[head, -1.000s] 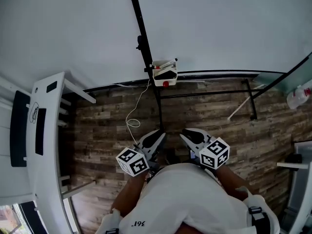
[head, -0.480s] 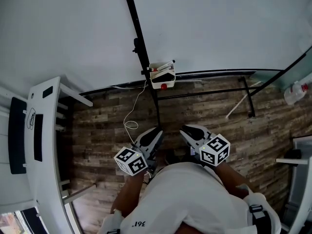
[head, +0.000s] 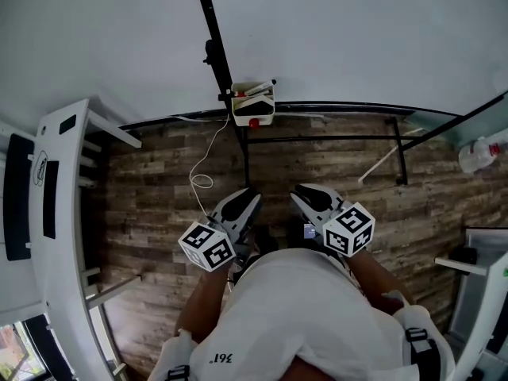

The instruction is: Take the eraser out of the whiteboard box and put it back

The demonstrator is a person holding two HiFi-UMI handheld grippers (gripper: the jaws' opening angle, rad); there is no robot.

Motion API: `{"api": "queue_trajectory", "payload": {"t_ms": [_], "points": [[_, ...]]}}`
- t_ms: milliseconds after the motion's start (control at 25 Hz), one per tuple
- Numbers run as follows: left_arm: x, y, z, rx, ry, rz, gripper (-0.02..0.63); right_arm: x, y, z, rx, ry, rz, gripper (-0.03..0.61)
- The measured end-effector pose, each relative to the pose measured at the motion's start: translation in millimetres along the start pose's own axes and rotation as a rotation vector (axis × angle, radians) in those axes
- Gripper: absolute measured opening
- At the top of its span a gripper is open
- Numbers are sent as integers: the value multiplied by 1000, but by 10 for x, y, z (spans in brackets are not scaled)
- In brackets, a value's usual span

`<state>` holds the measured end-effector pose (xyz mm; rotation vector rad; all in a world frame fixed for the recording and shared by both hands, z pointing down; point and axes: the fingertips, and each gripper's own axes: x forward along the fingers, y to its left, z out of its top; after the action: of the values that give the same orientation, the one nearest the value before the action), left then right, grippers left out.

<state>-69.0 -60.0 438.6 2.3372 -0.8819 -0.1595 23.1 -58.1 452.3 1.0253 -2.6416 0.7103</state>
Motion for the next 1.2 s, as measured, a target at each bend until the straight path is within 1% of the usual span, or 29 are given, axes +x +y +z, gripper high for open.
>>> {"api": "queue_trajectory", "payload": {"t_ms": [280, 440, 760, 960, 1200], "points": [[180, -48, -14, -13, -19, 46, 81, -63, -193, 23, -7, 25, 34, 87], [275, -63, -18, -6, -39, 71, 80, -106, -294, 37, -30, 40, 58, 87], [352, -66, -19, -1, -56, 113, 81, -123, -482, 97, -57, 54, 76, 87], [346, 19, 31, 15, -62, 130, 81, -53, -527, 167, -96, 55, 75, 87], [398, 159, 146, 39, -67, 137, 81, 81, -583, 362, -160, 44, 67, 87]]}}
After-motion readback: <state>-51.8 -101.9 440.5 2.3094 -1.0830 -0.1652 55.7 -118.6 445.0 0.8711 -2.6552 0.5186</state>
